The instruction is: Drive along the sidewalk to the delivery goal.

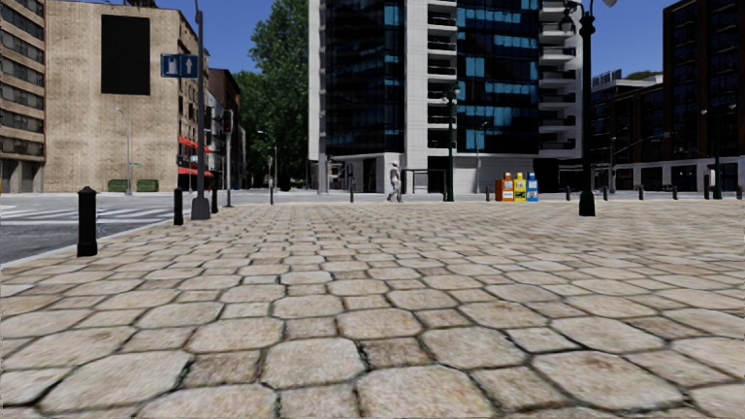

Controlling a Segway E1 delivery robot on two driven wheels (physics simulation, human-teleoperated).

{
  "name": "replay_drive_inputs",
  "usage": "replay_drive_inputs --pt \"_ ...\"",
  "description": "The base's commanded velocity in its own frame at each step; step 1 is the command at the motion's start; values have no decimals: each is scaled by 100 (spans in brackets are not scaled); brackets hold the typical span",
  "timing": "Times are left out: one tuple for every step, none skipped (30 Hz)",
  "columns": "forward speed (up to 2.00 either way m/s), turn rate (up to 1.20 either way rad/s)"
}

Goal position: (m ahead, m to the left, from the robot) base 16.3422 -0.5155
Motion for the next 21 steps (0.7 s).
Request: replay_drive_inputs --pt "200 -30" --pt "200 -18" --pt "200 -18" --pt "200 0" --pt "200 0" --pt "200 0" --pt "200 0" --pt "200 0" --pt "200 0" --pt "200 0" --pt "200 0" --pt "200 0" --pt "200 0" --pt "200 0" --pt "200 0" --pt "200 0" --pt "200 0" --pt "200 0" --pt "200 0" --pt "200 0" --pt "200 0"
